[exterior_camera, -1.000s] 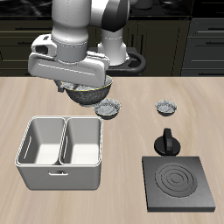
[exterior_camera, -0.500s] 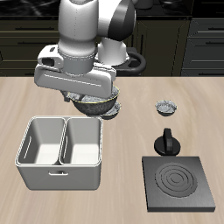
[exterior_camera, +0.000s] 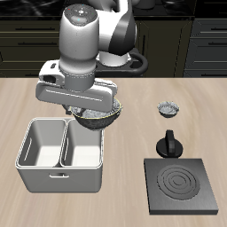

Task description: Place the largest bowl inside the left compartment of the bowl drainer

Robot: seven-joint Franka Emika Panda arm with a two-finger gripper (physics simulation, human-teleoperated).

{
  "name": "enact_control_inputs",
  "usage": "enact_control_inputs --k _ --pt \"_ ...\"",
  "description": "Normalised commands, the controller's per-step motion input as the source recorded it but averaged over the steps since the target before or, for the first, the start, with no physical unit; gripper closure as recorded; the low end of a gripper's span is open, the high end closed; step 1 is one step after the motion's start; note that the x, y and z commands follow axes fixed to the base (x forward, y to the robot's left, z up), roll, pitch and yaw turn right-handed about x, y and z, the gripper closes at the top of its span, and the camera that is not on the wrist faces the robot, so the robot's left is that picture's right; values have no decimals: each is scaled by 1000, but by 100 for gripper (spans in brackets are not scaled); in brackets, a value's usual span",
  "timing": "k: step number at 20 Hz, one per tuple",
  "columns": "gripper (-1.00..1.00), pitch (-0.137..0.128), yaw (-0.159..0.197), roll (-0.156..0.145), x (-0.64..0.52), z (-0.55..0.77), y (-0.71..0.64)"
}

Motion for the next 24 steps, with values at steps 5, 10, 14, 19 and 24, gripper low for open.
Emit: enact_control_inputs --k 5,10,14,19,24 --pt "100 34 11 9 34 -280 66" --pt "-100 34 13 -19 -20 -238 9" --pt "-100 12 10 14 -120 -138 13" --pt "-100 -4 -9 23 -123 42 56" --pt "-100 -27 30 -3 -102 89 41"
